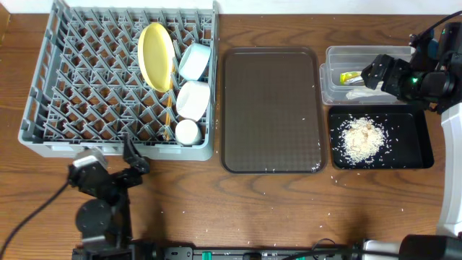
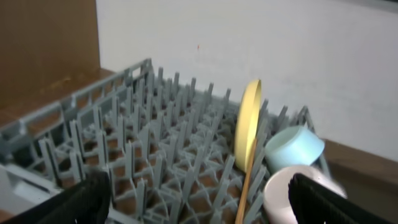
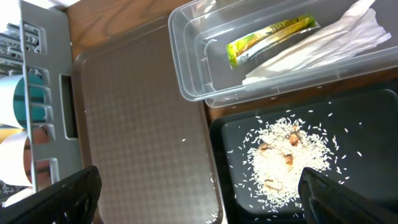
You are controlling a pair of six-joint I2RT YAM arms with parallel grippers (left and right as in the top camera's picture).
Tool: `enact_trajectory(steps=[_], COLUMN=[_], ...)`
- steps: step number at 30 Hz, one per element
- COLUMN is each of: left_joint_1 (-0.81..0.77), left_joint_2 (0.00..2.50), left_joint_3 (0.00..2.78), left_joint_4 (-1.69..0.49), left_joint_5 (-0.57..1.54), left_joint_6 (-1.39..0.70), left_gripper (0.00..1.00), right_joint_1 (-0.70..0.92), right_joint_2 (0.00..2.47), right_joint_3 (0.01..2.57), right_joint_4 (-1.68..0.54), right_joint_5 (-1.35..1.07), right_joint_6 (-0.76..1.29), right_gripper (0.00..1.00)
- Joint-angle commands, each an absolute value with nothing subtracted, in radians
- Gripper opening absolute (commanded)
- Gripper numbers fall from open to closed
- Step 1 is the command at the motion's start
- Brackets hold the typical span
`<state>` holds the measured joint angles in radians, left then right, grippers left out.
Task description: Sort waste into correct bins and load items into the dishwasher
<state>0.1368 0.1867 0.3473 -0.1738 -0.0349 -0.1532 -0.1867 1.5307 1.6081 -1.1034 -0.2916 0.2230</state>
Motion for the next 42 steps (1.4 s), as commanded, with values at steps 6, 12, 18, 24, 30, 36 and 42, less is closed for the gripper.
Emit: enact_trajectory(steps=[6,12,18,24,30,36,42], left_joint_1=[0.143,0.143,0.143,0.143,0.143,0.143,0.143], left_joint_2=[0.078,0.078,0.078,0.078,0.078,0.078,0.078], left_joint_3=[0.167,0.167,0.167,0.167,0.167,0.167,0.167], left_joint_4=[-0.050,-0.050,-0.050,-0.050,-0.050,-0.050,-0.050], left_joint_5=[-0.026,-0.026,-0.026,-0.026,-0.026,-0.026,-0.026], left_joint_6=[-0.098,-0.098,-0.098,-0.098,-0.098,-0.098,-0.098], left_gripper=[0.93,0.93,0.93,0.93,0.93,0.93,0.93], right_joint_1=[-0.182,-0.182,-0.182,-0.182,-0.182,-0.182,-0.183], right_joint_2=[1.530,1.530,1.530,1.530,1.530,1.530,1.530], right_joint_3=[1.621,1.621,1.621,1.621,1.621,1.621,1.621], right_joint_4=[-1.104,-1.104,-1.104,-1.104,-1.104,-1.104,-1.115], right_joint_5=[-0.295,-0.295,-0.295,-0.295,-0.295,-0.295,-0.242], right_joint_6=[0.220,0.220,0.220,0.220,0.220,0.220,0.192], right_gripper=[0.99,0.99,0.99,0.99,0.99,0.99,0.99])
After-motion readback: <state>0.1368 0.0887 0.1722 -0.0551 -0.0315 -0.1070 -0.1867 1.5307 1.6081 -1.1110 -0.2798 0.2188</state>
